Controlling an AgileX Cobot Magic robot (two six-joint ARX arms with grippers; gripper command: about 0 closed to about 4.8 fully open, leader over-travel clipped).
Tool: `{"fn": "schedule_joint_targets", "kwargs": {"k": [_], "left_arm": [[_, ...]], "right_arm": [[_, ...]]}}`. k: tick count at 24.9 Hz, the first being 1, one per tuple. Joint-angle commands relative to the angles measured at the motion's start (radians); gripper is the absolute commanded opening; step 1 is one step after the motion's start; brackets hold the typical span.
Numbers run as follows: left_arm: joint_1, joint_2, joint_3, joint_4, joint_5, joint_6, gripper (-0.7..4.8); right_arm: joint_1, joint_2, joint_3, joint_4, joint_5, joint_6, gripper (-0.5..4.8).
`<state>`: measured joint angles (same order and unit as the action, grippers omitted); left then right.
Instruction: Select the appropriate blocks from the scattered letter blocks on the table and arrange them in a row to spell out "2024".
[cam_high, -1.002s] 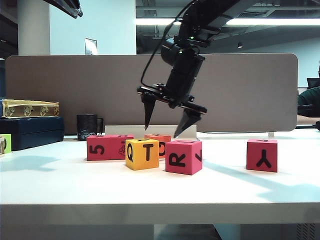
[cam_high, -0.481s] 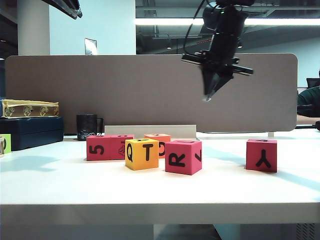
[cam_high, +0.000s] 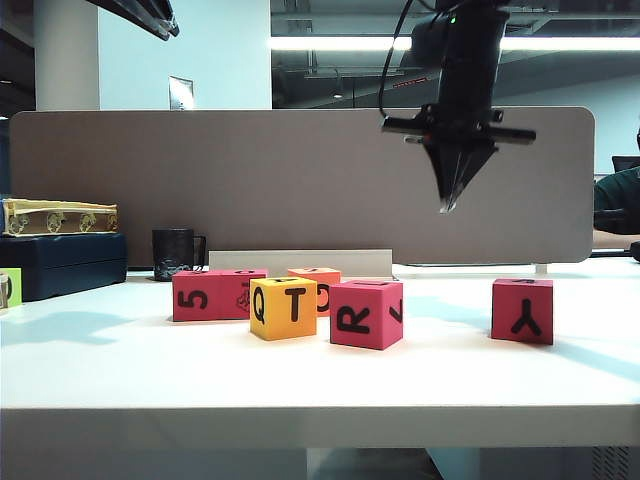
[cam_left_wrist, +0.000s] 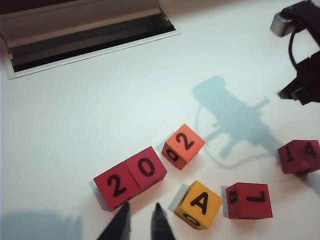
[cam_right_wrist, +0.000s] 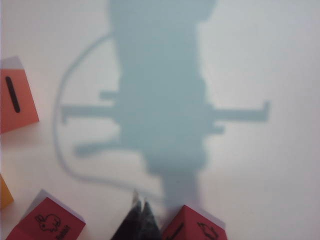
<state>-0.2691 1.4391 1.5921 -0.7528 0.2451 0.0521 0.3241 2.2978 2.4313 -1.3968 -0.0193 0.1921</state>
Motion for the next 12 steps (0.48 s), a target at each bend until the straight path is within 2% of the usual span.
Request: {"fn": "schedule_joint_targets", "kwargs": {"k": [1,12], "left_arm": [[0.0,-0.003,0.002,0.002,0.006,0.0,0.52],[0.0,-0.003,0.002,0.015,0.007,-0.008,0.52]], "right_arm": [[-0.004,-0.05,0.003,0.006,0.064,0.003,-0.01],[-0.051,-0.158,0.003,0.006,0.066,0.002,-0.01]]}}
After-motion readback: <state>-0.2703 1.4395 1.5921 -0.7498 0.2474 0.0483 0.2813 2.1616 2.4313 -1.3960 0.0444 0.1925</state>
